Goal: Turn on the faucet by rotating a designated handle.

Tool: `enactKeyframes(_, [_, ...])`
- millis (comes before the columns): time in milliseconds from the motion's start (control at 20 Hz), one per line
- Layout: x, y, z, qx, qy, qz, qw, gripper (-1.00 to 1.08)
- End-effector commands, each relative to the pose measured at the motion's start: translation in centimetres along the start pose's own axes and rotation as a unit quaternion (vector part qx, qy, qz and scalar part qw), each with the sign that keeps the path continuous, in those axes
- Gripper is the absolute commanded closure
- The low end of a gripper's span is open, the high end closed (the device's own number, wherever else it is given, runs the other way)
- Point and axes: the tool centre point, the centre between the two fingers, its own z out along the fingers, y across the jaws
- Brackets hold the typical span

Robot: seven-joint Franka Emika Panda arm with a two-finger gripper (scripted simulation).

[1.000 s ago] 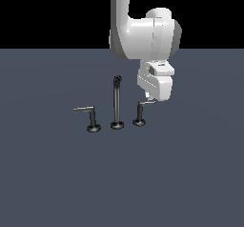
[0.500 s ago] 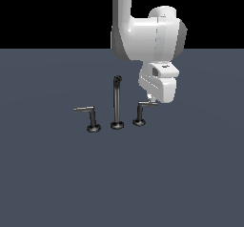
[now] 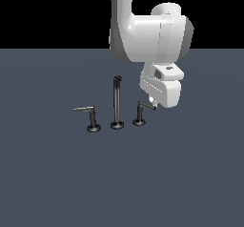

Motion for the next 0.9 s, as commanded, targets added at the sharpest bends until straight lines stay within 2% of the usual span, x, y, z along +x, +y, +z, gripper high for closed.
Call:
enactKeyframes(0, [0.0, 1.7, 0.0, -0.008, -0.002, 0.005, 1.0000, 1.08])
enactKeyframes(100, [0.0, 2.1, 0.0, -0.008, -0.002, 0.005, 1.0000, 1.08])
enactKeyframes(150, [0.0, 1.2, 0.0, -0.003, -0.001, 0.003, 1.0000, 1.08])
enactKeyframes(850, [-4.2, 4.0, -0.1, -0.008, -0.002, 0.005, 1.0000, 1.08])
